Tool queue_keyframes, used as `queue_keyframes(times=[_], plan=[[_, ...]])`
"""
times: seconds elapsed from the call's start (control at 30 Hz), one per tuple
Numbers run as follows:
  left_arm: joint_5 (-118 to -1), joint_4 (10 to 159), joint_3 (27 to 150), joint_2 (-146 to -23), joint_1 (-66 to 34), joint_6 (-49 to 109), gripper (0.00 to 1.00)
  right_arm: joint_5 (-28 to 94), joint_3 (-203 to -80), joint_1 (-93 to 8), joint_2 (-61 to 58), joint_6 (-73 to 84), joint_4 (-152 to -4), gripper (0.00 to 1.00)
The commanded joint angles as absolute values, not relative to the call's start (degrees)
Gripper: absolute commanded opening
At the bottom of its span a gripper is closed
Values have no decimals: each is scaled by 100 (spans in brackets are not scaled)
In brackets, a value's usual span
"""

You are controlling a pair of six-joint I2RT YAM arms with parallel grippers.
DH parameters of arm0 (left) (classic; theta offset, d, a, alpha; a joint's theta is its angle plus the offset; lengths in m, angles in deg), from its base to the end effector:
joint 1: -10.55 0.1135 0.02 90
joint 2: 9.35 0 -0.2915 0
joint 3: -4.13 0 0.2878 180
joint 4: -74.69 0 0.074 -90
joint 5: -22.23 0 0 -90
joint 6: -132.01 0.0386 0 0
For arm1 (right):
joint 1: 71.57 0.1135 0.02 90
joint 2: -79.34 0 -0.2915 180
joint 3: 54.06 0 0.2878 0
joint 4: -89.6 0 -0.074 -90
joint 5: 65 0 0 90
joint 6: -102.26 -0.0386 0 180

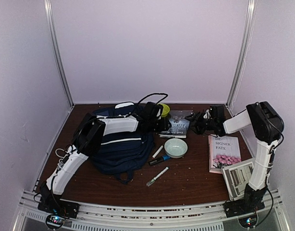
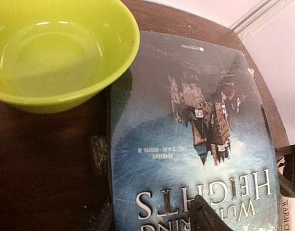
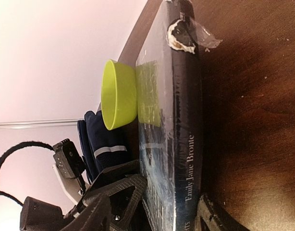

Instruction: Pack the student bag

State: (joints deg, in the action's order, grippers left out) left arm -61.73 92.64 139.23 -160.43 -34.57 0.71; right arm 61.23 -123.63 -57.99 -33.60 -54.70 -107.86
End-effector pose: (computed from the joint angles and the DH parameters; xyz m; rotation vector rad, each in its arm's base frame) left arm 0.4523 -0.4600 0.1125 0.1429 2.3244 -0.9382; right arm 0.4198 0.1249 0.1384 0.5949 2.2022 1.4620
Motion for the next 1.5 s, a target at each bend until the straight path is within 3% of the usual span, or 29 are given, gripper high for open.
queue_keyframes(times=[0.0, 0.53, 0.9, 1.2, 1.37, 1.47], plan=[[-5343, 8867, 13782, -16201, -3859, 309, 51, 7139, -12560, -5245, -2990, -5595, -12057, 58], [-5012, 8749, 13697, -16096, -3936, 377, 34, 6514, -11601, -5056, -2353, -4922, -11267, 61], [-4652, 8299, 13879, -16190, -4183, 411, 35, 6121, -11958, -5334, -2013, -4659, -10946, 64], [-4527, 8136, 13857, -16168, -4183, 333, 36, 5978, -12313, -5281, -2690, -5521, -11625, 64], [-4544, 8050, 13805, -16166, -4183, 323, 37, 5975, -12274, -5131, -2846, -5526, -11555, 60], [-4550, 8105, 13785, -16152, -4179, 318, 36, 5904, -12156, -5082, -2770, -5513, -11482, 48]])
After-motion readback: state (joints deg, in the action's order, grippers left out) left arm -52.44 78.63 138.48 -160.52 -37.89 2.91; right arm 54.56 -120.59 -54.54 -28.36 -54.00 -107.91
